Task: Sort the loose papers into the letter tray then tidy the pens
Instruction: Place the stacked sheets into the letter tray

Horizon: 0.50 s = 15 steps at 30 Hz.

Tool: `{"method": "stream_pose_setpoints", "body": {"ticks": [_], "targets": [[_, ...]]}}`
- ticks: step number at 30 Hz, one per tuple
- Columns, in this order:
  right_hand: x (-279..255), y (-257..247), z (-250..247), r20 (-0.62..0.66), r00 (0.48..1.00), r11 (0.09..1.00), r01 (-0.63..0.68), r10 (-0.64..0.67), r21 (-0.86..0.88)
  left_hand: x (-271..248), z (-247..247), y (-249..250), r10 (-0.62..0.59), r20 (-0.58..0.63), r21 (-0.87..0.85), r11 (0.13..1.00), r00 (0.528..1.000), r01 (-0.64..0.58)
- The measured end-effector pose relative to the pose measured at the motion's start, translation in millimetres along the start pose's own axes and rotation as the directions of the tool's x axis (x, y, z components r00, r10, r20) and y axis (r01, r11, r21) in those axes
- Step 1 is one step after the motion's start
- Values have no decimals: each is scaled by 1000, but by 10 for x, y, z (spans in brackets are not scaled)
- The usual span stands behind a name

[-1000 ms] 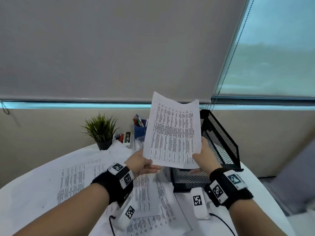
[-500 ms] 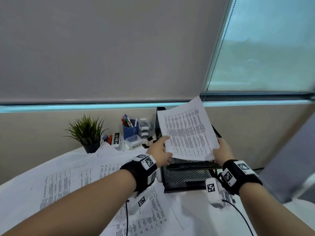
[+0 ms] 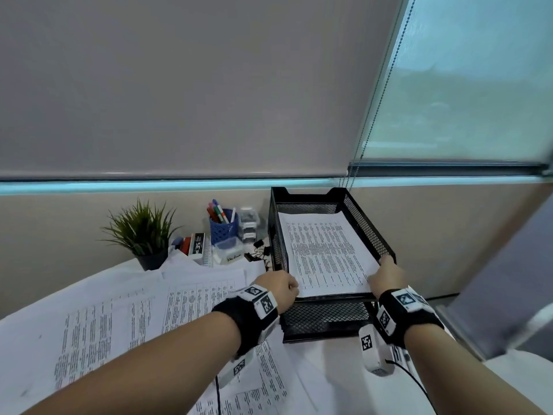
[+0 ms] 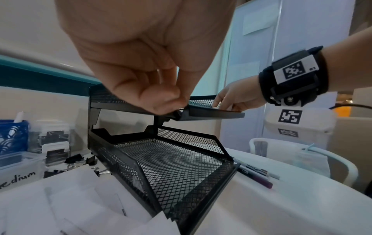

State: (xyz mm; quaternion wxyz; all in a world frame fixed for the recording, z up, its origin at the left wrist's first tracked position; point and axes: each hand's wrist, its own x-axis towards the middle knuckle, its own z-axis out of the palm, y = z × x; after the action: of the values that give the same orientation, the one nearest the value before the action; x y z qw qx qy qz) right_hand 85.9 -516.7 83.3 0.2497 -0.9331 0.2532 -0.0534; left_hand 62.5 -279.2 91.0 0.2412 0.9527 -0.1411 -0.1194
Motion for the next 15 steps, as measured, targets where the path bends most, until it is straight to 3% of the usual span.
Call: {"method": "stream_pose_setpoints", "body": {"ticks": [4, 8, 11, 15], "targets": [[-53, -64, -26, 48, 995, 963, 97, -88, -253, -65, 17, -83, 62, 52, 17, 998, 997, -63], [-164, -146, -58, 63, 991, 891, 136, -121, -433, -186, 72, -296, 91, -43, -318, 943, 995, -100], [-263, -296, -90, 34, 984, 915, 177, -177, -362, -285, 126, -564, -14, -121, -464, 885, 993, -44], [-445, -574, -107, 14, 957, 949, 288, -289, -125, -458, 167, -950, -217, -127, -479, 868, 968, 132]]}}
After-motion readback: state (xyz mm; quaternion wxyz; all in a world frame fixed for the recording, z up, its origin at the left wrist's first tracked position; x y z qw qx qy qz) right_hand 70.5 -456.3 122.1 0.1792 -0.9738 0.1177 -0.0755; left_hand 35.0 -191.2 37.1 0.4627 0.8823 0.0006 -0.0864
